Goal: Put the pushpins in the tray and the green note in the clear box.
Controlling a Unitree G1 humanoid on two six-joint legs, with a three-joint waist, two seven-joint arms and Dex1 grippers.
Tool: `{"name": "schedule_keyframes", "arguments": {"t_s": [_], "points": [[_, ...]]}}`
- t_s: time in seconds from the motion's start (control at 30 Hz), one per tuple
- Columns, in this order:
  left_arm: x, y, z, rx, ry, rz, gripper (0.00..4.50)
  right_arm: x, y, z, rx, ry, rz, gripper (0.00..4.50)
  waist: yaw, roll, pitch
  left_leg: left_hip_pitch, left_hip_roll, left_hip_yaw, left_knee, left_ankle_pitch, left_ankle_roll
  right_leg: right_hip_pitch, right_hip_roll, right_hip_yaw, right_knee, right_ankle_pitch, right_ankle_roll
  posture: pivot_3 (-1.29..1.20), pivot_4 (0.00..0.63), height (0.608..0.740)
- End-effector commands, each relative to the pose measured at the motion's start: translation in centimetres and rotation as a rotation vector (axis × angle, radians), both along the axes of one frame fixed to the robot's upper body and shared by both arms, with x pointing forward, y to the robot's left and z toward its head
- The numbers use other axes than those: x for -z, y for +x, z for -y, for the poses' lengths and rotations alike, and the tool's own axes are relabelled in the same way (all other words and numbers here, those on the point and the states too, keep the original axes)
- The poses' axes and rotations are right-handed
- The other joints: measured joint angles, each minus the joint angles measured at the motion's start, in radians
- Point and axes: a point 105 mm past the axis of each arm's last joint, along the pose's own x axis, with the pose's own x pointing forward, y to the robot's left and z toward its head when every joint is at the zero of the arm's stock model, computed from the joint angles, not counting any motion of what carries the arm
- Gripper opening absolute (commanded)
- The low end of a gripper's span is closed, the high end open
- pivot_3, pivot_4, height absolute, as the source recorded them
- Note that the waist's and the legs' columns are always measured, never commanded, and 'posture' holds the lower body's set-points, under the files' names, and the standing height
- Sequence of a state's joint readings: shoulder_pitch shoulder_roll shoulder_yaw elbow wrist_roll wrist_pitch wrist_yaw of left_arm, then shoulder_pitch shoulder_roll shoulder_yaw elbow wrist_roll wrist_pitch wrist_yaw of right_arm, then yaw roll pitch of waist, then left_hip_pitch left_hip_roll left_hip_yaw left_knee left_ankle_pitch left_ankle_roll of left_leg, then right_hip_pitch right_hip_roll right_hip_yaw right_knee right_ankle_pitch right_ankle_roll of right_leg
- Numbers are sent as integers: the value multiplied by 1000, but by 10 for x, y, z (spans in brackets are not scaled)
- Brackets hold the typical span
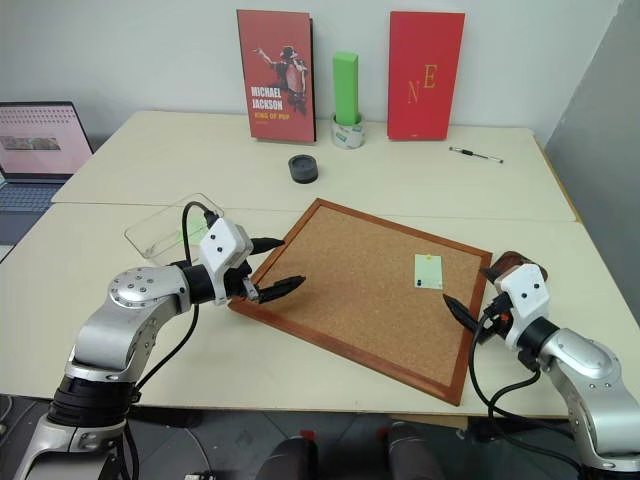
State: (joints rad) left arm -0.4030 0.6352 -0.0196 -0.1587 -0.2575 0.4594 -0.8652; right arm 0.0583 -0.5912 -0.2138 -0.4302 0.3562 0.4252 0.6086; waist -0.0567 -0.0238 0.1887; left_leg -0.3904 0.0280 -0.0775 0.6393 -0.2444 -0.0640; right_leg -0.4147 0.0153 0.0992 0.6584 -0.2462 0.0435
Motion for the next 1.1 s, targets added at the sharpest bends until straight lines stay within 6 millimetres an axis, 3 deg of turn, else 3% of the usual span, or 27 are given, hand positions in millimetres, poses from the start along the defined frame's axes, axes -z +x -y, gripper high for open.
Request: {"name": "schedule_keyframes", "arguments": {"t_s": [0.03,0.23,0.27,0.37,0.6,0.77,0.87,0.97,1.03,1.1], "points": [[-10,1,7,21,-15,42,4500,-17,-3,-2,-20,-6,54,4490,0,0,0,0,0,0,0,0,0,0,0,0,0,0,0,0,150,740],[-8,-4,18,73,-65,14,4500,-19,-3,-12,-47,-5,58,4490,0,0,0,0,0,0,0,0,0,0,0,0,0,0,0,0,150,740],[-9,-4,19,74,-70,13,4133,-20,-2,-13,-49,-4,59,4500,0,0,0,0,0,0,0,0,0,0,0,0,0,0,0,0,150,740],[-8,-1,23,93,-79,-1,3795,-23,-2,-19,-62,6,64,4500,0,0,0,0,0,0,0,0,0,0,0,0,0,0,0,0,150,740],[2,0,29,154,-65,-57,2356,-27,-3,-27,-76,36,66,4500,0,0,0,0,0,0,1,0,0,0,0,0,0,0,0,0,150,740],[8,10,33,169,-66,-63,1423,-26,-4,-43,-79,71,62,4500,0,0,0,-1,0,0,1,0,0,0,0,0,1,2,4,0,150,740],[8,17,41,194,-73,-47,856,-25,-1,-52,-94,70,54,4500,0,0,0,-1,0,-1,1,0,0,0,0,0,1,2,4,0,150,740],[8,25,57,224,-93,-40,326,-25,5,-49,-74,71,54,4500,1,0,0,-1,0,-1,3,0,0,0,0,0,1,2,4,0,150,740],[8,28,69,259,-100,-34,55,-27,8,-48,-67,72,59,4500,1,0,0,-2,-1,-1,4,0,0,0,0,-1,1,2,4,0,150,740],[10,29,74,281,-103,-35,55,-28,10,-50,-63,70,64,4500,2,0,0,-3,-1,-1,4,0,0,0,0,0,1,3,5,0,150,740]]}}
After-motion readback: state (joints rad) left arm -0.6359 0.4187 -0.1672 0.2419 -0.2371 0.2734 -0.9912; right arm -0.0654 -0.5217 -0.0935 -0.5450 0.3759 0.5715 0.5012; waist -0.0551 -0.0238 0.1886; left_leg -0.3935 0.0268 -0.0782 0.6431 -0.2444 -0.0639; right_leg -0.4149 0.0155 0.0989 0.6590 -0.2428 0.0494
